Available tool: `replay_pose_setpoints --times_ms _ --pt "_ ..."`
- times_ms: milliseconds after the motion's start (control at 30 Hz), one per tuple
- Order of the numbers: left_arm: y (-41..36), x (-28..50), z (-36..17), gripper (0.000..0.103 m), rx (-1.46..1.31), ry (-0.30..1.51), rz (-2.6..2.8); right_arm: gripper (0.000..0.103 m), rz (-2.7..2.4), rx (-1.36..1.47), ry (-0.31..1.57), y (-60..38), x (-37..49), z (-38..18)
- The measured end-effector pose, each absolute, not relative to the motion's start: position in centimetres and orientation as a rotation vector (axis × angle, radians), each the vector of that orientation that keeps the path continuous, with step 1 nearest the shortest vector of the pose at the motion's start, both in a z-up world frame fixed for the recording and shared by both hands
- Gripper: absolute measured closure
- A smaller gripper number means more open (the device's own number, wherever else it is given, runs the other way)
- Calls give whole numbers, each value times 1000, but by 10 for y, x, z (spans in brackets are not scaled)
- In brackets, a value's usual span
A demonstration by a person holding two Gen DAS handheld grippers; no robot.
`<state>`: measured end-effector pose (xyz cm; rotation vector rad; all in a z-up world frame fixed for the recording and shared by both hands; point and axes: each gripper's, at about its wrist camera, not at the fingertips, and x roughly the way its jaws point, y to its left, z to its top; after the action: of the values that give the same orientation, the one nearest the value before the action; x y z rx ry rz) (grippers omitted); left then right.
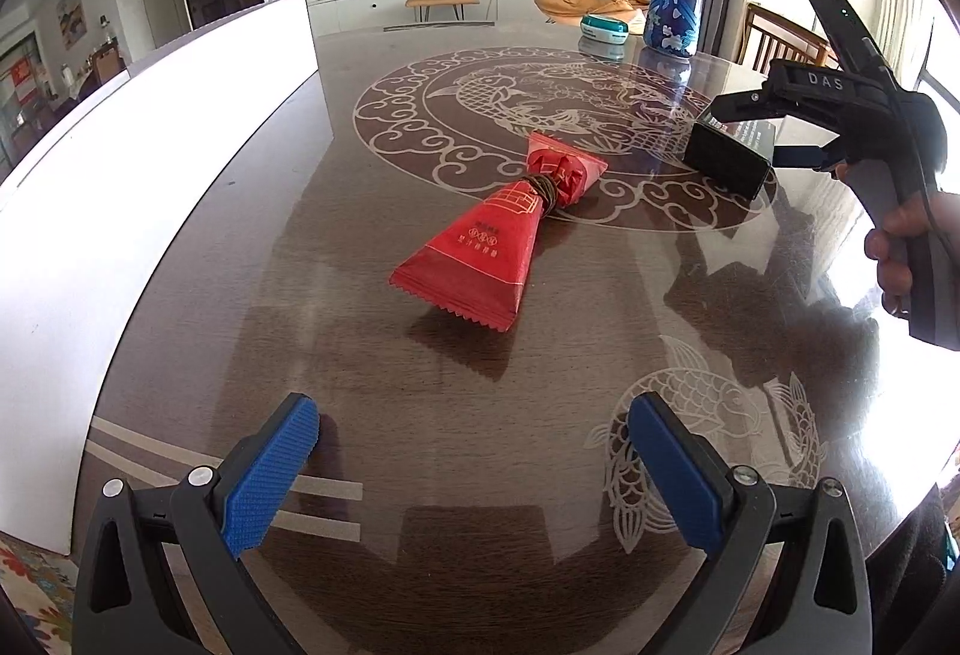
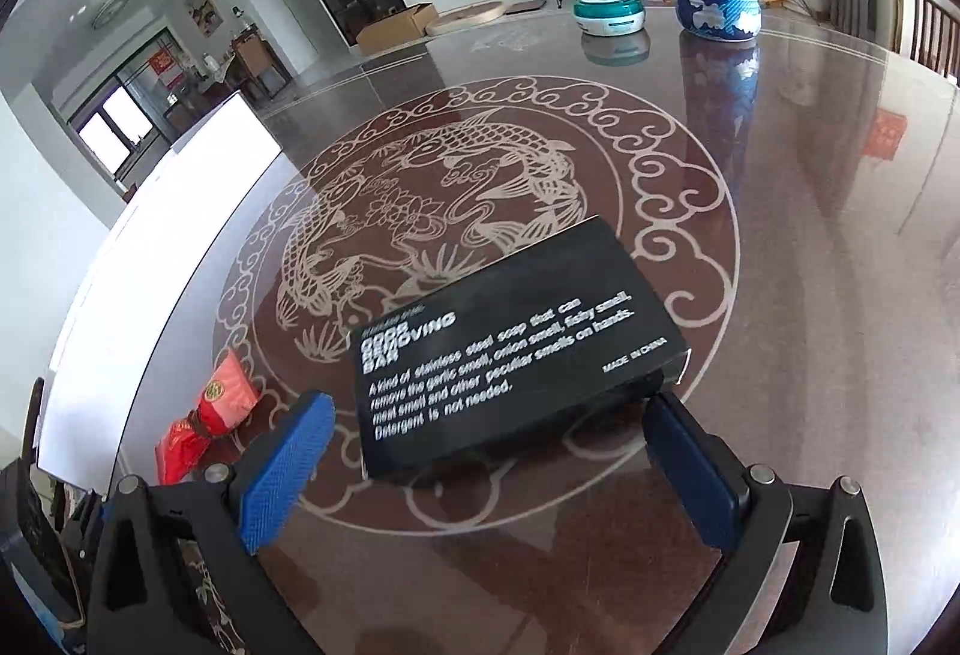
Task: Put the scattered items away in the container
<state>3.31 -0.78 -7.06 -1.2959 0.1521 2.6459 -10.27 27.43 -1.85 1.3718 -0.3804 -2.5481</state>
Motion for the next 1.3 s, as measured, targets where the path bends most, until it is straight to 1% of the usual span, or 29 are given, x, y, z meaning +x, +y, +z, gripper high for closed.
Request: replay_pose_setpoints --times_ms 100,167,200,233,267,367,400,433,500,567,600,733,800,867,967,1000,1033,1067,1100,1133,1233,1300 --pt "-9 35 -71 0 -1292 156 2639 0 -2645 1359 -549 299 -124 -14" --pt "-10 39 -71 0 -1277 168 2622 0 -2688 1339 -630 311 -124 -6" --pt "-12 41 -71 0 -1266 179 2607 0 -2695 1333 -640 314 -120 -3" --pt "-13 42 -71 0 -1254 194 2586 0 -2703 1344 -615 315 -114 0" --pt "-15 43 -71 0 -1238 211 2560 0 -2717 1373 -550 314 -107 1" --pt "-22 42 -71 0 -1187 273 2462 0 -2746 1470 -303 307 -76 -6" --pt "-24 39 -70 0 -1189 286 2439 0 -2743 1426 -314 309 -62 -5" --pt "-25 34 -70 0 -1201 296 2420 0 -2745 1455 -286 310 -51 -9" --pt "-21 19 -68 0 -1237 319 2383 0 -2748 1545 -169 306 -38 -20" --pt "-10 3 -67 0 -1237 359 2322 0 -2776 1504 -14 303 -23 -29" --pt "-3 -6 -67 0 -1230 383 2288 0 -2793 1464 14 300 -18 -29" --pt "14 -35 -60 0 -1239 523 2314 0 -2825 1456 -10 300 -12 -32" --pt "21 -41 -58 0 -1195 596 2346 0 -2825 1456 -12 301 -11 -33" --pt "22 -48 -59 0 -1185 565 2319 0 -2824 1457 -12 301 -11 -33" --pt "23 -67 -61 0 -1265 444 2248 0 -2824 1457 -12 302 -12 -33" --pt "23 -71 -61 4 -1274 416 2241 0 -2824 1457 -12 302 -12 -33" --pt "25 -72 -60 11 -1259 408 2254 0 -2824 1456 -12 302 -12 -33" --pt "27 -72 -57 31 -1241 401 2259 0 -2824 1456 -12 302 -12 -33" --pt "29 -72 -54 54 -1232 401 2261 0 -2824 1456 -12 302 -12 -33" --pt "31 -71 -51 82 -1229 405 2261 0 -2824 1456 -12 302 -12 -33" --pt "31 -63 -50 81 -1229 417 2295 0 -2802 1459 0 301 -10 -33" --pt "23 -54 -51 82 -1235 373 2338 0 -2742 1441 -14 298 -8 -31"
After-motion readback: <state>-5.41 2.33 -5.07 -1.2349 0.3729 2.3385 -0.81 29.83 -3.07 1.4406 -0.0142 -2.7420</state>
